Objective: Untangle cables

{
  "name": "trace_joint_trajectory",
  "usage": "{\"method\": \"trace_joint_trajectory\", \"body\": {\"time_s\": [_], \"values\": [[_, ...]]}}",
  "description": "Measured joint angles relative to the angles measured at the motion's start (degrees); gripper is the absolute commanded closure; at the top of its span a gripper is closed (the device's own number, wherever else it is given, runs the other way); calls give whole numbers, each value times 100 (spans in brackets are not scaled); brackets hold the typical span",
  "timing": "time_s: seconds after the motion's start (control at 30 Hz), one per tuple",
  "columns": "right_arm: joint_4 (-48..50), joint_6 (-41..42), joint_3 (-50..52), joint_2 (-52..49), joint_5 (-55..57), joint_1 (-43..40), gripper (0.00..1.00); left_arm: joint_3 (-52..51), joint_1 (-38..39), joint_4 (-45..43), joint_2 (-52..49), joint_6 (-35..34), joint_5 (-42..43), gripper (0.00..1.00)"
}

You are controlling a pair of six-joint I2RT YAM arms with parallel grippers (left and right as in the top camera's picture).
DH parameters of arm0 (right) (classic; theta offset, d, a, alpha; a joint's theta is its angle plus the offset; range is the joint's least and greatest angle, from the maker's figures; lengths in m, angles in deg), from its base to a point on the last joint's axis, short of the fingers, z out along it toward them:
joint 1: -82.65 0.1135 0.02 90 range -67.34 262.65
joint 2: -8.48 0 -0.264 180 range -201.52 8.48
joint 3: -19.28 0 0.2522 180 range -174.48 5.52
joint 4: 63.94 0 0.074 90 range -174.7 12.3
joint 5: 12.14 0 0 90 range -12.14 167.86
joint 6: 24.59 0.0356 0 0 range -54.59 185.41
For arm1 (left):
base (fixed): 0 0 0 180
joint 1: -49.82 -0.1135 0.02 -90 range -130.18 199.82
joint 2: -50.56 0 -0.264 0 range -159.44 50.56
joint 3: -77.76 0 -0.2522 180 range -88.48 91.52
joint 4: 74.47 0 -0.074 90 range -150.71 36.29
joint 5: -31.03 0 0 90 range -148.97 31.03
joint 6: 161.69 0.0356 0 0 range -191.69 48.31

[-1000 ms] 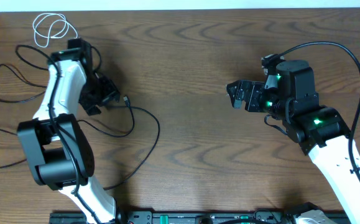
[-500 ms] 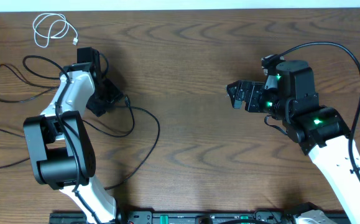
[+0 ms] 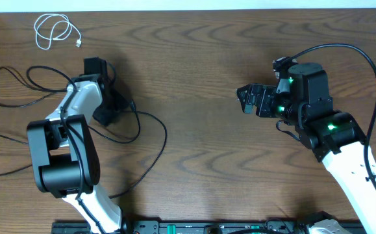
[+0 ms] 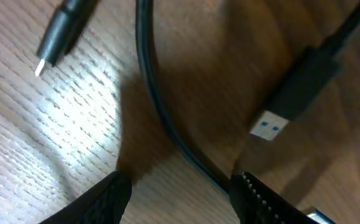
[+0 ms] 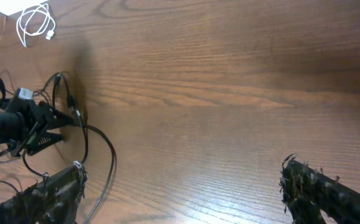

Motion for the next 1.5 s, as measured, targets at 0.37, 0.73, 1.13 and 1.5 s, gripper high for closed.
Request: {"method": "trace_joint_trajectory", "body": {"time_s": [0.37, 0.73, 1.13, 1.5], "values": [[-96, -7, 0, 0, -2, 0, 2, -2, 258, -44, -48, -37, -380, 51], [-179, -26, 0, 0, 0, 0, 2, 160, 299, 326, -146, -61, -378, 93], [-149, -35, 0, 0, 0, 0, 2, 68, 297, 1320, 140, -511, -181, 93], [-151, -46, 0, 0, 0, 0, 2, 68, 297, 1279, 1716, -1104, -79, 93]]}}
